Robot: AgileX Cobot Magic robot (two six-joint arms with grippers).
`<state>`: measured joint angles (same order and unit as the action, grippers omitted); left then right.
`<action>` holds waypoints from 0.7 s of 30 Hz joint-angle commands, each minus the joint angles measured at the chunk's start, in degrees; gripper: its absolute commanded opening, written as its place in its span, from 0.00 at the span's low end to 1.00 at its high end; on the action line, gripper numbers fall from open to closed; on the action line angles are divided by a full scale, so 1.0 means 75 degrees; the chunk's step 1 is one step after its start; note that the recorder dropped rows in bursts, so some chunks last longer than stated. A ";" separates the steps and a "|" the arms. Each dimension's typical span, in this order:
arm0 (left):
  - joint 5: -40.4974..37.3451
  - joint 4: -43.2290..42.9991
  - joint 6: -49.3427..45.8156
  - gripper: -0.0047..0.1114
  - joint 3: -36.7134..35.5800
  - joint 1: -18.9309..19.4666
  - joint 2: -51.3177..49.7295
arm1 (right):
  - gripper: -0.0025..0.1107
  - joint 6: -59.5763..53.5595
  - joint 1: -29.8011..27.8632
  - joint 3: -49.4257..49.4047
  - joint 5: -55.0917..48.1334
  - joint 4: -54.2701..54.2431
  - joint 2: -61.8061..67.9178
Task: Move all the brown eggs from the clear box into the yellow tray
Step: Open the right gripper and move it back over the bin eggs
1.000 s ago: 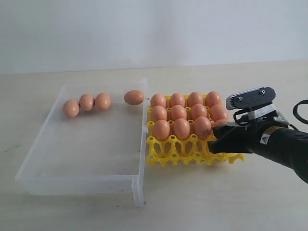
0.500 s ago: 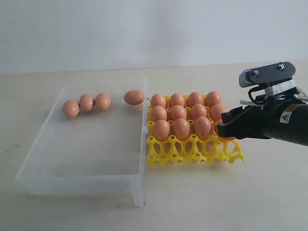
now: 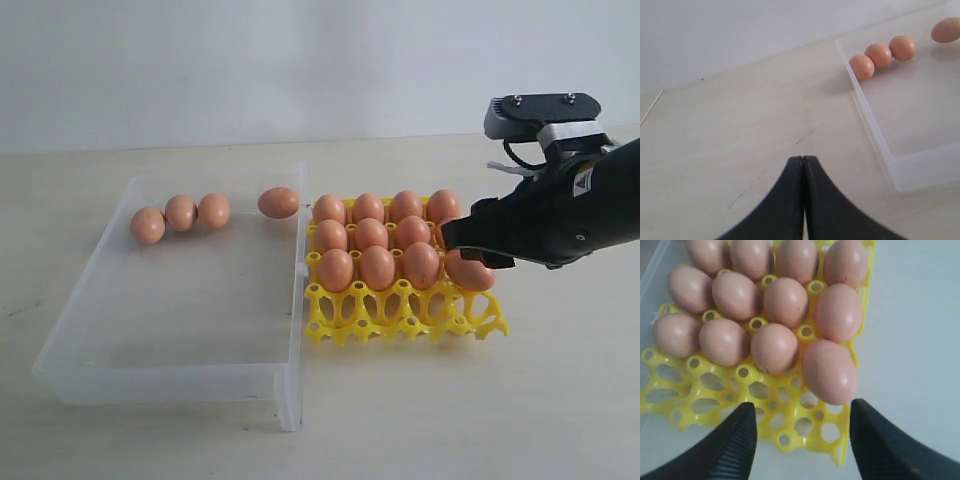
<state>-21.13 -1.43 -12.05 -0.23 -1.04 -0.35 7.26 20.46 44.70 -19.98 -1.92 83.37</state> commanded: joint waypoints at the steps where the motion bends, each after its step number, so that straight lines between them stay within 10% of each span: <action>1: 0.0058 0.0000 0.0042 0.04 0.0031 -0.0014 0.0046 | 0.49 -0.1041 0.0080 0.0535 -0.1062 -0.1313 0.0029; 21: 0.0058 0.0000 0.0042 0.04 0.0031 -0.0014 0.0046 | 0.49 -0.2098 0.1804 0.6333 -0.1775 -0.4328 0.4222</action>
<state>-21.13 -1.43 -12.05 -0.23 -1.04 -0.35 -8.82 33.88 86.10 -34.06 -29.24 110.22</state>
